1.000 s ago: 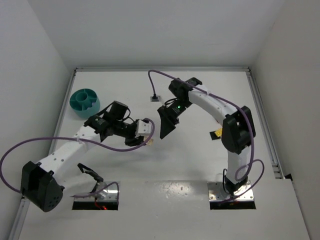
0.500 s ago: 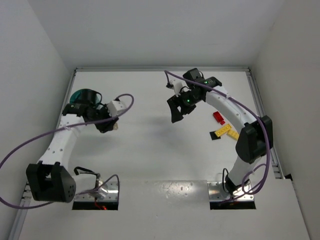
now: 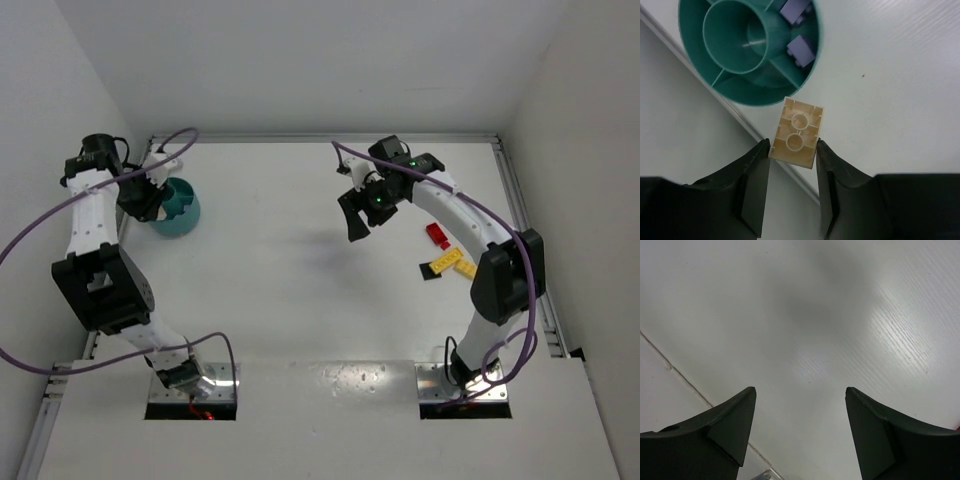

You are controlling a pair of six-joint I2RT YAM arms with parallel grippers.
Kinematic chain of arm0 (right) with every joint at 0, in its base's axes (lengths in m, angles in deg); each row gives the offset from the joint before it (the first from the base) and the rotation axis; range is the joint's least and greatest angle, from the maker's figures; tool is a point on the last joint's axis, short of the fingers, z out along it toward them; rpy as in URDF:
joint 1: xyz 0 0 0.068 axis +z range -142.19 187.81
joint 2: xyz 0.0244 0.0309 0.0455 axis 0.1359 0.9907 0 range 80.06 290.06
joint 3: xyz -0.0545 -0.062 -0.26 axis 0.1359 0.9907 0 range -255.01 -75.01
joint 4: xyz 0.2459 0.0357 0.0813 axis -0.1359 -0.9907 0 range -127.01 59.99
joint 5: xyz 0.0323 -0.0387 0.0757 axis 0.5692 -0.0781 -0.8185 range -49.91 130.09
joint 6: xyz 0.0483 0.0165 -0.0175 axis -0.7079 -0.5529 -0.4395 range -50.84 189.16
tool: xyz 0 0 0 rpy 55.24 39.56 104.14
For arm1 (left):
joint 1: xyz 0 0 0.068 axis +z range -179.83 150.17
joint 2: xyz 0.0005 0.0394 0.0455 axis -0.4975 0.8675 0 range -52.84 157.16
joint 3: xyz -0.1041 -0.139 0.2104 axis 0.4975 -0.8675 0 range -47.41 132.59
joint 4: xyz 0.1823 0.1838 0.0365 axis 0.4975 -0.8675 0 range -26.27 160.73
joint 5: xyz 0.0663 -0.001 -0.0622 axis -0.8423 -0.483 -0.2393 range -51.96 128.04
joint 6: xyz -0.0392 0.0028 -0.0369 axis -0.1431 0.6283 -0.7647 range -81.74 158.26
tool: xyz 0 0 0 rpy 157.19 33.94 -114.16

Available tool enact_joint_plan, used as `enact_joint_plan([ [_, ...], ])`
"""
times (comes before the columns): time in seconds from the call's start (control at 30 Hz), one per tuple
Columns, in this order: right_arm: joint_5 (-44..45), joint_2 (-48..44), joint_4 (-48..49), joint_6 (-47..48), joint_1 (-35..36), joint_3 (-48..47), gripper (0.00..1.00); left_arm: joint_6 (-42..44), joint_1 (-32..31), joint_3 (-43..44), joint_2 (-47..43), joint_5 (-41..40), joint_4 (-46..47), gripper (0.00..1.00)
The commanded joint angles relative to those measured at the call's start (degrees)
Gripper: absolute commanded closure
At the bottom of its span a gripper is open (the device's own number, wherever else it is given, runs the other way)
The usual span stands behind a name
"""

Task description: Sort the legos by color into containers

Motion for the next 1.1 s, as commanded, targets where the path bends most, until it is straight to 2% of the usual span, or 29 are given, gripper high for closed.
enact_joint_plan([
  [0.0,1.9,0.5,0.5,0.1,-0.4,-1.6,0.28,3.7,3.3,6.4,3.2,-1.2,-3.3,0.8],
  [0.17,1.9,-0.1,0.5,0.7,-1.0,-1.6,0.28,4.3,5.5,8.5,6.0,-3.3,-1.9,0.8],
  [0.53,1.4,-0.1,-0.1,0.7,-1.0,-1.6,0.28,4.3,5.5,10.3,9.7,-3.8,-1.4,0.77],
  [1.07,1.4,1.0,-0.6,1.2,-1.0,-1.6,0.28,2.5,2.0,12.7,14.6,-5.7,0.5,0.77],
])
